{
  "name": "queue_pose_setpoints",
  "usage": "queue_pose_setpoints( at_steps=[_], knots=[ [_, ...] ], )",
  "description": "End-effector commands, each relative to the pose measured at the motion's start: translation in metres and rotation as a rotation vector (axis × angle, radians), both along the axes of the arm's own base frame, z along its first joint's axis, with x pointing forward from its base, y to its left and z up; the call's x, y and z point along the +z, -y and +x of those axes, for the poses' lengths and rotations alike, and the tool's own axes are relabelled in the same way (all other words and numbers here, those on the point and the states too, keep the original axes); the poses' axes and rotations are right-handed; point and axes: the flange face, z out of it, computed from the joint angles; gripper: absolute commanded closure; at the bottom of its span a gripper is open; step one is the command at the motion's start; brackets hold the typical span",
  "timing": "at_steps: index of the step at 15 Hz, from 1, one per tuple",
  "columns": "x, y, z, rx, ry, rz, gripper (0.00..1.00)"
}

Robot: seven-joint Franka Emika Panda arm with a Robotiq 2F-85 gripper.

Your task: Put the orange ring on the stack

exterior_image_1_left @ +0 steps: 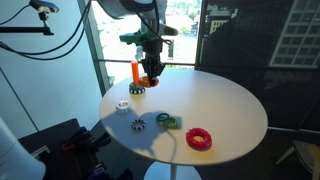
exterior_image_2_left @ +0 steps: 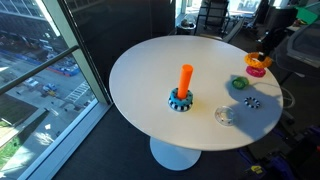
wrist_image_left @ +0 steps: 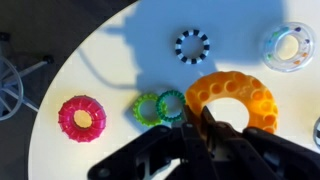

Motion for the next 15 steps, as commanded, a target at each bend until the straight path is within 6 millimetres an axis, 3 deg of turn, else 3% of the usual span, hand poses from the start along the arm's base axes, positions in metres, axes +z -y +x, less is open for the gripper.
queue_pose_setpoints(
  at_steps=[1,4,5,15],
  knots=[
    [0.028,-0.025,0.004,0.038,0.006,-0.023,0.96],
    [0.038,-0.028,0.003,0.055,0.018,-0.026,0.96],
    [0.025,-0.031,0.005,0.060,0.016,-0.005,0.89],
    [0.030,-0.030,0.004,0.058,0.021,-0.006,0.90]
  ],
)
